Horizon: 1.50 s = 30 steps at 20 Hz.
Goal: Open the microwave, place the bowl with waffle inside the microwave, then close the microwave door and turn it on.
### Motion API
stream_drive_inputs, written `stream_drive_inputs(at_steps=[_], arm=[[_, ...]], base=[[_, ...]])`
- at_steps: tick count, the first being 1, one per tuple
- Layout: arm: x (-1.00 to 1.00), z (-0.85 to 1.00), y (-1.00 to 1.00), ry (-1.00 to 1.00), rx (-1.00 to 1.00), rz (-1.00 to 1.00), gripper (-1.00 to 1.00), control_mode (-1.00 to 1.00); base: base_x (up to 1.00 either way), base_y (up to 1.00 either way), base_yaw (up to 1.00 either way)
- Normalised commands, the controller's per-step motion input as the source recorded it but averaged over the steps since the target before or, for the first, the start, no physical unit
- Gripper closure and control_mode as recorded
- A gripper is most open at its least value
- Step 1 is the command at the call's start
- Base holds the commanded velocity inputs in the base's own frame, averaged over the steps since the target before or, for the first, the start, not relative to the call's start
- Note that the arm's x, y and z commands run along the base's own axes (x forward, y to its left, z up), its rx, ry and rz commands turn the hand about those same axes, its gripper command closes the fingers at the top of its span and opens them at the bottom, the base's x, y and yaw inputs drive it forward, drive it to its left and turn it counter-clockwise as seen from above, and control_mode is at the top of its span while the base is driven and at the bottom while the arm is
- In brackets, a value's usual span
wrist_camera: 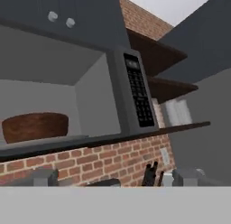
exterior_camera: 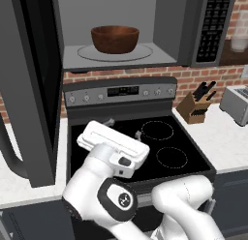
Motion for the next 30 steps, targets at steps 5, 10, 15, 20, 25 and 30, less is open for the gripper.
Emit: stream_drive_inputs(at_steps=[5,10,15,20,25,30], arm=[[0.0,-0.04,0.35,-0.38,0.0,0.0,-1.0,-1.0],[0.0,0.0,0.41,-0.37,0.0,0.0,-1.0,-1.0],[0.0,0.0,0.42,-0.34,0.0,0.0,1.0,-1.0],[-0.15,0.0,0.41,-0.27,0.0,0.01,1.0,-1.0],[-0.23,0.0,0.51,-0.13,0.0,0.07,1.0,-1.0],[-0.23,0.0,0.59,-0.05,0.0,0.05,1.0,-1.0]], base=[[0.0,0.0,0.0],[0.0,0.0,0.0],[0.0,0.0,0.0],[0.0,0.0,0.0],[0.0,0.0,0.0],[0.0,0.0,0.0]])
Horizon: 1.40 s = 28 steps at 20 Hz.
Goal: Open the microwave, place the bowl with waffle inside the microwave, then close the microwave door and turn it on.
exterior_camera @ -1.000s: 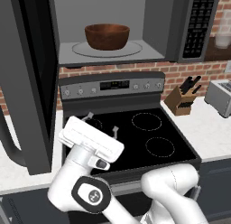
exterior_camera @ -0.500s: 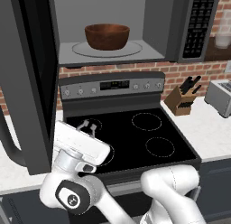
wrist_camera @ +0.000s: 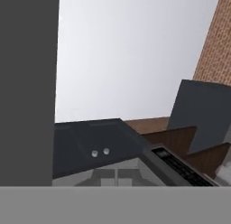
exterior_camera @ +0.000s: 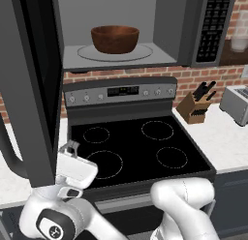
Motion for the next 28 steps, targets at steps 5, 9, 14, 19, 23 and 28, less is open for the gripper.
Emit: stream_drive_inputs(at_steps=[5,9,14,19,23,28], arm=[[-0.02,0.0,0.71,0.01,-0.06,0.03,1.0,-1.0],[0.02,0.0,0.67,0.05,-0.09,0.01,1.0,-1.0],[0.1,0.0,0.72,0.06,-0.12,0.0,1.0,-1.0],[0.12,0.0,0.64,0.04,-0.09,0.0,1.0,-1.0],[0.0,0.24,0.12,0.01,0.0,0.0,1.0,-1.0],[0.0,0.5,-0.22,0.12,0.09,0.0,1.0,-1.0]], base=[[0.0,0.0,0.0],[0.0,0.0,0.0],[0.0,0.0,0.0],[0.0,0.0,0.0],[0.0,0.0,0.0],[0.0,0.0,0.0]])
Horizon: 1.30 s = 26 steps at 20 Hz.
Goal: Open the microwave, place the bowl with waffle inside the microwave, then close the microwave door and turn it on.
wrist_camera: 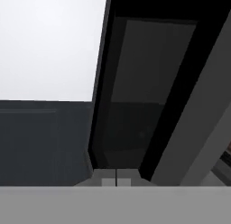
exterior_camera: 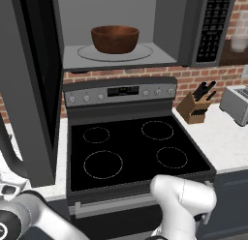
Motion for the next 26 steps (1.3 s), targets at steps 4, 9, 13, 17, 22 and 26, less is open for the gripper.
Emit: stream_drive_inputs(at_steps=[4,9,13,17,22,26], arm=[[0.0,0.6,-0.38,0.2,0.13,0.0,1.0,-1.0],[0.0,0.58,-0.68,0.2,0.16,0.0,1.0,-1.0],[0.0,0.52,-0.97,0.21,0.18,0.0,1.0,-1.0],[0.0,0.42,-1.0,0.23,0.19,0.07,1.0,-1.0],[0.0,0.21,-1.0,0.29,0.2,0.1,1.0,-1.0],[0.16,0.19,-1.0,0.34,0.21,0.07,1.0,-1.0]], base=[[0.0,0.0,0.0],[0.0,0.0,0.0],[0.0,0.0,0.0],[0.0,0.0,0.0],[0.0,0.0,0.0],[0.0,0.0,0.0]])
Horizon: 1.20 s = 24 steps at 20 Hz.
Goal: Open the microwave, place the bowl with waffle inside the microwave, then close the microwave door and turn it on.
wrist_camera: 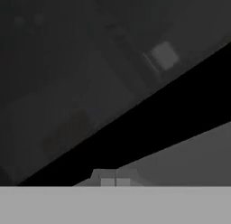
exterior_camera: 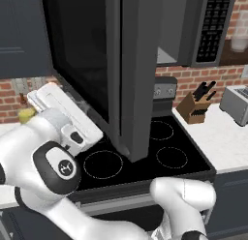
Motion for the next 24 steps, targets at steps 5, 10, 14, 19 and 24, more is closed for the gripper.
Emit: stream_drive_inputs(at_steps=[5,10,14,19,24], arm=[[0.51,0.23,-1.0,0.39,0.19,0.01,1.0,-1.0],[0.69,0.23,-1.0,0.39,0.18,0.03,1.0,-1.0],[0.8,0.18,-1.0,0.24,0.25,0.09,1.0,-1.0],[0.93,0.03,-1.0,0.05,0.32,0.1,1.0,-1.0],[1.0,0.0,-0.92,0.0,0.27,0.06,1.0,-1.0]], base=[[0.0,0.0,0.0],[0.0,0.0,0.0],[0.0,0.0,0.0],[0.0,0.0,0.0],[0.0,0.0,0.0]])
